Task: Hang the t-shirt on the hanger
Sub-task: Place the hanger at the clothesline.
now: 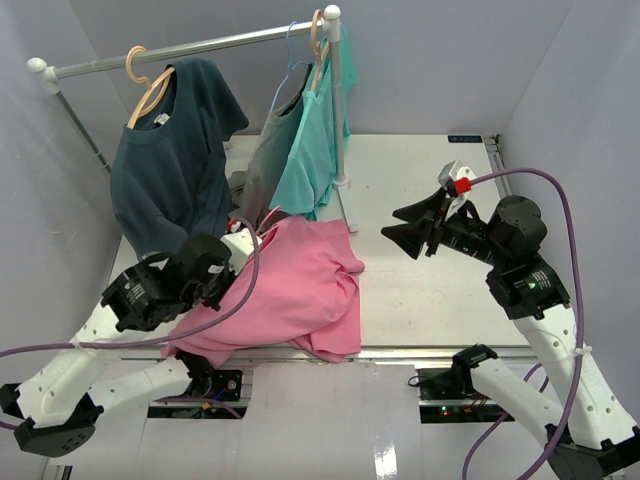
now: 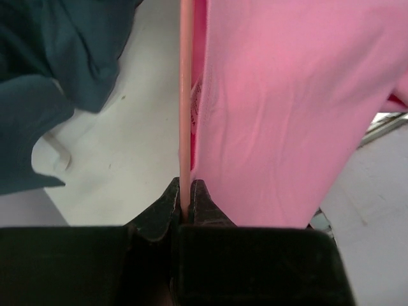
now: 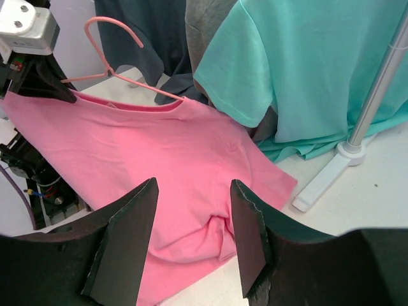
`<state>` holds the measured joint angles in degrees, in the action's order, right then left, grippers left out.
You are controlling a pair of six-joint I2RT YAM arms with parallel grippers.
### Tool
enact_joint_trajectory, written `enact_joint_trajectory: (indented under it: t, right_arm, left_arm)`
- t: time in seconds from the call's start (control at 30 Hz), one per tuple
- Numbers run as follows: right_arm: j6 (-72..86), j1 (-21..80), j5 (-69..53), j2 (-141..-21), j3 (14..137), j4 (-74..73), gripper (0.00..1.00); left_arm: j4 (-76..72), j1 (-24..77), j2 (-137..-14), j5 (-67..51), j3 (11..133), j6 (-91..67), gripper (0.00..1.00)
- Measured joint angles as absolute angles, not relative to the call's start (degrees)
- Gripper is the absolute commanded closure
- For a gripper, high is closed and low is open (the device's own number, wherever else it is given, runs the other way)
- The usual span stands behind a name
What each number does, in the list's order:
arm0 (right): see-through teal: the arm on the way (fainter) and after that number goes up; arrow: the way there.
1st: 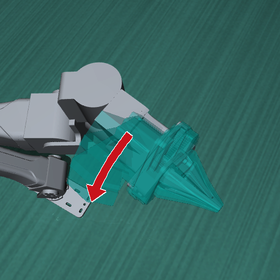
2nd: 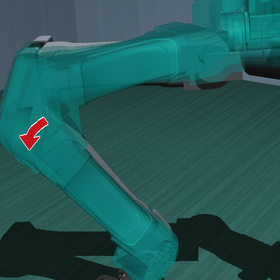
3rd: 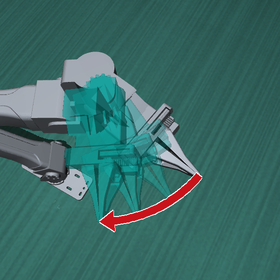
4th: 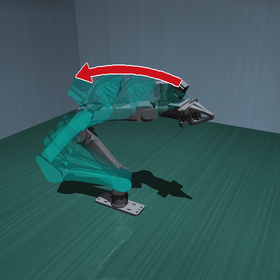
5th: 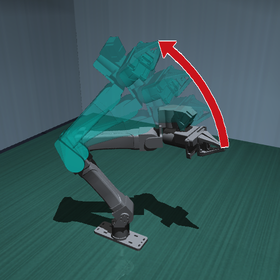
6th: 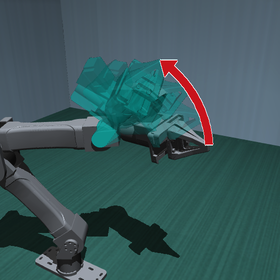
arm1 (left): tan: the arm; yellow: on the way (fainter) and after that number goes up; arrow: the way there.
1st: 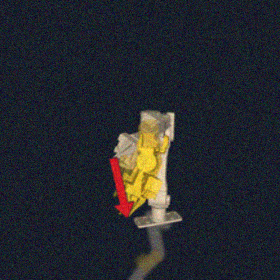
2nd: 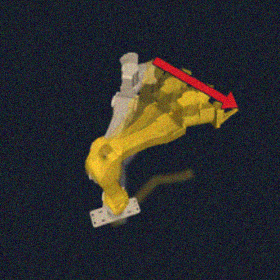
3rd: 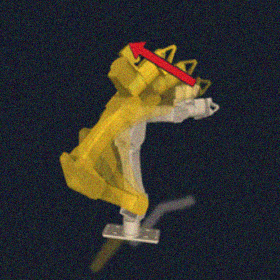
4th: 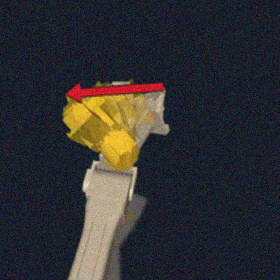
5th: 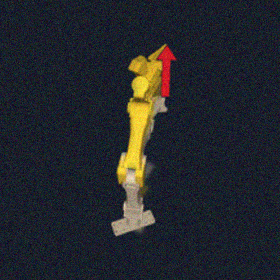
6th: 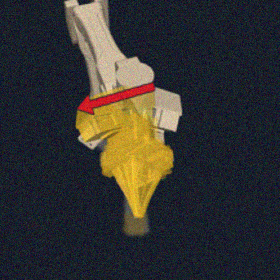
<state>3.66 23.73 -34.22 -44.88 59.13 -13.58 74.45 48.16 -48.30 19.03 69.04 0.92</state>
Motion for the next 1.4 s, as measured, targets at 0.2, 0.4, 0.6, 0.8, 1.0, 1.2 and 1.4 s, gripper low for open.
enact_joint_trajectory:
  t: [0.2,0.4,0.6,0.8,1.0,1.2,1.4]
  right_arm:
    - [3.92,23.73,-32.79,-45.21,59.13,-13.69,0.43]
    - [3.86,23.73,-31.83,-44.0,59.16,-13.84,0.43]
    - [3.53,23.73,-31.56,-43.35,59.16,-14.25,0.43]
    - [2.99,23.75,-31.8,-43.75,59.16,-14.99,0.47]
    - [3.61,23.77,-33.45,-48.72,59.46,-14.94,0.47]
    - [5.43,25.06,-33.07,-51.15,60.64,-14.49,0.54]
    - [5.65,39.58,-20.31,-65.27,74.41,-13.1,0.6]
  left_arm:
    - [76.78,41.15,-53.81,25.93,68.05,-2.73,1.0]
    - [75.48,31.96,-56.2,29.84,67.92,-4.82,1.0]
    - [69.19,24.51,-52.81,28.56,63.17,-4.31,1.0]
    - [67.19,23.8,-47.79,28.09,59.57,-2.51,1.0]
    - [70.4,23.56,-46.52,31.12,59.98,-4.12,1.0]
    - [70.28,23.05,-46.19,30.01,60.6,-4.07,1.0]
    - [69.84,23.41,-40.48,29.57,60.67,-3.37,1.0]
